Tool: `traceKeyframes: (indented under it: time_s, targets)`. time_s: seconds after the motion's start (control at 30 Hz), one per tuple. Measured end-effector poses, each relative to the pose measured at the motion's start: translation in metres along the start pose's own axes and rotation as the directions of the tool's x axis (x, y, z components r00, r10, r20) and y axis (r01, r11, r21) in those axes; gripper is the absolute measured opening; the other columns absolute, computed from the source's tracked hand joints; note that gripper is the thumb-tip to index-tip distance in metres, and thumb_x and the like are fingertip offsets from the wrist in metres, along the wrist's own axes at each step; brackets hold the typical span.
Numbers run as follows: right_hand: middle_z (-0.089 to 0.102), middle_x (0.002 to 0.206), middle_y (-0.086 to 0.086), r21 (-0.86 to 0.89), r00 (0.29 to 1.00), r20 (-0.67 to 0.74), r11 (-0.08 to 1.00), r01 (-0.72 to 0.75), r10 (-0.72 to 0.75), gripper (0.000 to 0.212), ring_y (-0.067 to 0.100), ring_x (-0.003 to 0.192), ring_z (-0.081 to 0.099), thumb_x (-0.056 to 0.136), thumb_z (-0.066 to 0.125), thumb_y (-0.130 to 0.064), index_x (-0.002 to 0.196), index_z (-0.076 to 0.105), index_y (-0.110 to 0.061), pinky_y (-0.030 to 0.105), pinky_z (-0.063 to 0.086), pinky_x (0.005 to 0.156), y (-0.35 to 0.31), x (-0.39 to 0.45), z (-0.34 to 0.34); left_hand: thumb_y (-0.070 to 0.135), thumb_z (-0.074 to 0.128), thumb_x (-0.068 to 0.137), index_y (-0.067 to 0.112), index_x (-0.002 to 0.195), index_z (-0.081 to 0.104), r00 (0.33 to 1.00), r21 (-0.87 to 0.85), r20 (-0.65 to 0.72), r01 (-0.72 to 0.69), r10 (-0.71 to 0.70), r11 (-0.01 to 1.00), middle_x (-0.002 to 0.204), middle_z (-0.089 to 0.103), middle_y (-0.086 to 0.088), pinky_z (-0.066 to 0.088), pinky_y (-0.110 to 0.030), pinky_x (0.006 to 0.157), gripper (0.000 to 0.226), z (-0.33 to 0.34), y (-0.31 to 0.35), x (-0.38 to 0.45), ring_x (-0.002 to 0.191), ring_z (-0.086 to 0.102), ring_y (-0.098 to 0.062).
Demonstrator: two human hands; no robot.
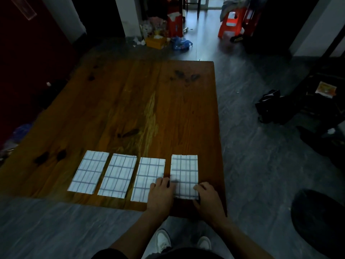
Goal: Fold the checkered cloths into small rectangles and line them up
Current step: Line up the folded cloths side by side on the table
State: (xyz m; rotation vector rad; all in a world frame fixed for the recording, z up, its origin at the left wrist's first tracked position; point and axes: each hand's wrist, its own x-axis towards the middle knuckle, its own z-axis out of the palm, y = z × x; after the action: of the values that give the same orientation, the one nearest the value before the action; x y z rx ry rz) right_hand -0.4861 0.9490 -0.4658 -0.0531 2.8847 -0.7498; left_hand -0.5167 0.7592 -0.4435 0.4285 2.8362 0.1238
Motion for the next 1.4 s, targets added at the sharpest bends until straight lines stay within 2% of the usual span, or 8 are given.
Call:
traceKeyframes:
  time_s: [0.23, 0.43, 0.73, 1.07, 1.4]
  targets:
    - [0.052, 0.125, 0.002, -0.003, 0.999, 0.032, 1.000, -0.005, 0.005, 0.041, 0.019, 0.113, 0.050, 0.084, 0.065, -0.027, 0.123, 0.057, -0.018, 0.029, 0.046, 0.095, -0.005, 0.005, -0.003, 0.034, 0.049, 0.095, 0.027, 0.142, 0.038, 1.000, -0.021, -0.005, -0.006, 0.006, 1.000, 0.144, 0.041, -0.003, 0.032, -0.041, 0.106, 0.049, 0.000, -0.002, 0.003, 0.132, 0.034, -0.026]
    - [0.050, 0.131, 0.000, -0.012, 1.000, 0.015, 1.000, 0.005, -0.004, 0.044, 0.017, 0.119, 0.047, 0.084, 0.068, -0.026, 0.125, 0.055, -0.019, 0.029, 0.044, 0.100, -0.008, -0.006, 0.000, 0.039, 0.055, 0.089, 0.029, 0.140, 0.038, 0.999, -0.058, -0.005, -0.039, 0.039, 0.998, 0.144, 0.039, 0.000, 0.034, -0.039, 0.104, 0.055, 0.011, -0.002, -0.011, 0.129, 0.036, -0.023]
    - [0.050, 0.131, 0.000, -0.055, 0.999, 0.037, 0.998, 0.034, -0.031, 0.040, 0.017, 0.117, 0.046, 0.085, 0.066, -0.027, 0.123, 0.057, -0.021, 0.030, 0.043, 0.098, -0.015, -0.015, 0.002, 0.039, 0.066, 0.078, 0.032, 0.126, 0.053, 0.999, -0.058, -0.030, -0.046, 0.045, 0.997, 0.130, 0.055, 0.001, 0.045, -0.040, 0.092, 0.051, 0.017, -0.008, -0.021, 0.118, 0.050, -0.023]
    - [0.050, 0.129, -0.001, -0.101, 0.995, 0.069, 0.992, 0.077, -0.070, 0.037, 0.018, 0.113, 0.046, 0.082, 0.066, -0.029, 0.118, 0.058, -0.023, 0.032, 0.045, 0.092, -0.016, -0.019, 0.006, 0.037, 0.068, 0.076, 0.033, 0.130, 0.051, 0.999, -0.061, -0.024, -0.049, 0.048, 0.997, 0.135, 0.053, 0.000, 0.045, -0.042, 0.095, 0.057, 0.019, -0.013, -0.029, 0.124, 0.048, -0.025]
    - [0.048, 0.132, -0.001, -0.140, 0.991, 0.098, 0.985, 0.104, -0.091, 0.043, 0.019, 0.117, 0.045, 0.082, 0.066, -0.036, 0.122, 0.056, -0.023, 0.034, 0.044, 0.095, -0.015, -0.023, 0.007, 0.037, 0.071, 0.070, 0.033, 0.127, 0.054, 0.997, -0.064, -0.033, -0.071, 0.069, 0.995, 0.129, 0.057, 0.001, 0.049, -0.039, 0.088, 0.059, 0.021, -0.013, -0.034, 0.117, 0.053, -0.024]
